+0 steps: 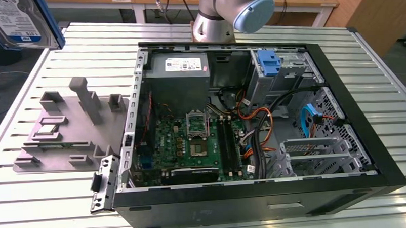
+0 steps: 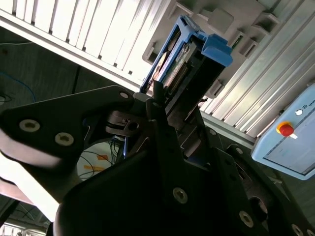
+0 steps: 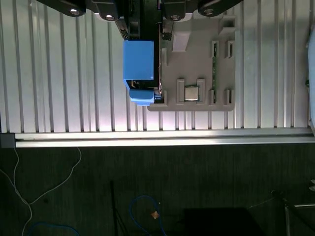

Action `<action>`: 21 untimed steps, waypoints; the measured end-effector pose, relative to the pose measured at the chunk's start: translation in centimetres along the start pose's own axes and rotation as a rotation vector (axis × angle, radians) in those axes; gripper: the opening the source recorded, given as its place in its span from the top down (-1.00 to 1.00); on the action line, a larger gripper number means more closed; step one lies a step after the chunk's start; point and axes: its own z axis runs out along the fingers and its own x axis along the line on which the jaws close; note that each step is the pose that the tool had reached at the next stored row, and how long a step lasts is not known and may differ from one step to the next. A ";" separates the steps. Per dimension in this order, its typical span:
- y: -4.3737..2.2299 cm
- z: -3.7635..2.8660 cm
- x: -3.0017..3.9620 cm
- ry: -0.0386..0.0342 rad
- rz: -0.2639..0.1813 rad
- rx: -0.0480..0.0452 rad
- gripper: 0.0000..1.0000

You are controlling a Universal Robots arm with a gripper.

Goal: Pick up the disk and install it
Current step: 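Pick up the disk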

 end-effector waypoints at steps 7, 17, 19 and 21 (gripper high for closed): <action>0.01 -0.11 -0.01 0.0000 0.000 0.0000 0.30; 0.02 -0.48 -0.03 0.0000 0.000 0.0000 0.30; 0.03 -0.59 -0.03 0.0000 0.000 0.0000 0.30; 0.03 -0.73 -0.04 0.0000 0.000 0.0000 0.30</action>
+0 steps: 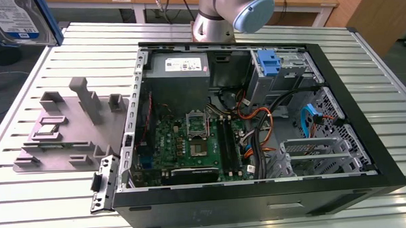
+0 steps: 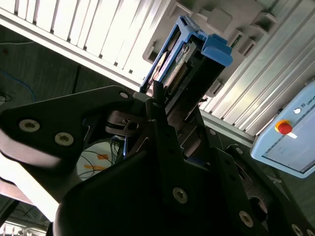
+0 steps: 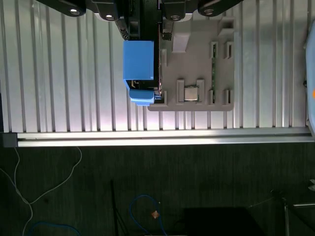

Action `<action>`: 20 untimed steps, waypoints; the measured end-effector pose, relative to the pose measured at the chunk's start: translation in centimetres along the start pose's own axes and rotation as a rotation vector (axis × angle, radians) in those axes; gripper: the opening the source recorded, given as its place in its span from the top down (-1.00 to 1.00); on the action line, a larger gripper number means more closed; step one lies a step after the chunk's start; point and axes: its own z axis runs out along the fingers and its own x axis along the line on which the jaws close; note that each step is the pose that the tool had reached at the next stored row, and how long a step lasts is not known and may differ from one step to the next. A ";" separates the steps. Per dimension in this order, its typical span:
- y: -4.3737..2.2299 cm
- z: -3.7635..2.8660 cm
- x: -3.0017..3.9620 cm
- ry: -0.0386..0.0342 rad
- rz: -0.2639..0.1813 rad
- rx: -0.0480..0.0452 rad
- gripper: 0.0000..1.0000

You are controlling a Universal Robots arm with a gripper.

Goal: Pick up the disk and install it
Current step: 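Pick up the disk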

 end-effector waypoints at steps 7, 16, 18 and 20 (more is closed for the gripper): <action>0.01 -0.32 -0.02 0.0000 0.000 0.0000 0.30; 0.03 -0.44 -0.02 0.0001 0.000 -0.0001 0.30; 0.03 -0.61 -0.03 0.0000 0.000 0.0000 0.30; 0.04 -0.80 -0.04 0.0000 0.000 0.0000 0.30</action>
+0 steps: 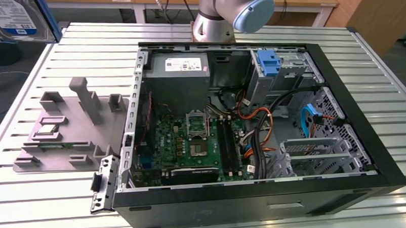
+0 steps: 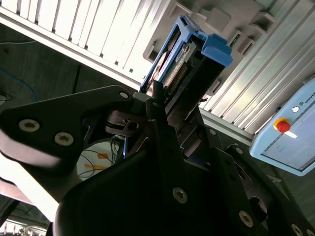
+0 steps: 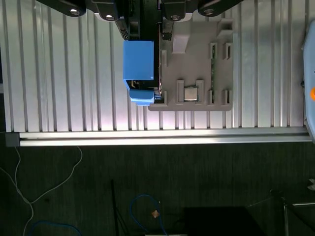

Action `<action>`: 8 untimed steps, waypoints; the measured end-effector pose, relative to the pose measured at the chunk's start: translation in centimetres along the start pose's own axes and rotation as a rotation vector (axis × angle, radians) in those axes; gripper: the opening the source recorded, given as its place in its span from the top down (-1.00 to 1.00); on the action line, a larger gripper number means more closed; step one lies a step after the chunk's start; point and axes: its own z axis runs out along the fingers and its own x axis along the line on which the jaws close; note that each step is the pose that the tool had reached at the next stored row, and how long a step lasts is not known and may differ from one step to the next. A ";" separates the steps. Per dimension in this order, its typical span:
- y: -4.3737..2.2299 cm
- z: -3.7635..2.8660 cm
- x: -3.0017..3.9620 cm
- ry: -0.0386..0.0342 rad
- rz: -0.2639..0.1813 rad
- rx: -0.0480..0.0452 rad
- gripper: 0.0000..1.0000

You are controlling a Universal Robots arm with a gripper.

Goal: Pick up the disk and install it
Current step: 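Pick up the disk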

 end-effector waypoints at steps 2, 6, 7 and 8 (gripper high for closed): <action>0.01 -0.19 -0.01 0.0000 0.000 -0.0001 0.30; 0.03 -0.56 -0.03 0.0000 0.000 0.0000 0.30; 0.03 -0.56 -0.03 -0.0001 0.000 0.0001 0.30; 0.03 -0.56 -0.03 -0.0001 0.000 0.0001 0.30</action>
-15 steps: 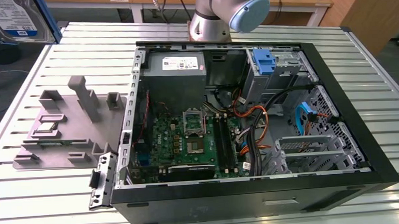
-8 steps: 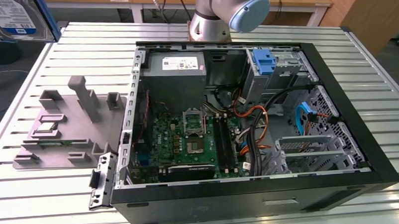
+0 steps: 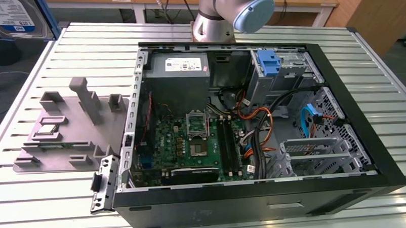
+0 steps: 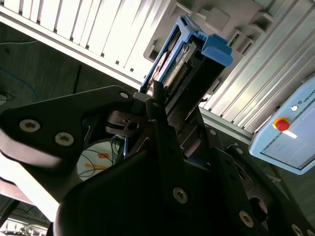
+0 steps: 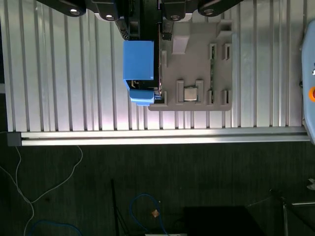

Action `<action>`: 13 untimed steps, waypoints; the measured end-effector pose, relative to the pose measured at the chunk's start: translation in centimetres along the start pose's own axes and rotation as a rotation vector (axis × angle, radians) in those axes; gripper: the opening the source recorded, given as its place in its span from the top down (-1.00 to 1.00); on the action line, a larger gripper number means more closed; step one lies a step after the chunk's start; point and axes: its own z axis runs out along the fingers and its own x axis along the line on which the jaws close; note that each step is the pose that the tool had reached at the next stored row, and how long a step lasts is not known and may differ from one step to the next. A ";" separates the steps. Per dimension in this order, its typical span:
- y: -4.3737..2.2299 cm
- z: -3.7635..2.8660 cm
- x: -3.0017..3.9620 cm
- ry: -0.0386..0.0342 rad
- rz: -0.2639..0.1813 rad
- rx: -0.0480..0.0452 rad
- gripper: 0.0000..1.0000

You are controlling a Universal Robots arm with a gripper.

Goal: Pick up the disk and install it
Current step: 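Pick up the disk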

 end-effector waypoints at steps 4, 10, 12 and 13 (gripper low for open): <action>0.00 -0.01 0.00 0.0000 0.000 -0.0001 0.30; -0.35 -0.03 -0.01 0.0000 0.000 -0.0001 0.30; -0.51 -0.03 -0.02 0.0000 0.000 -0.0001 0.30; -0.61 -0.04 -0.03 0.0000 0.000 -0.0001 0.30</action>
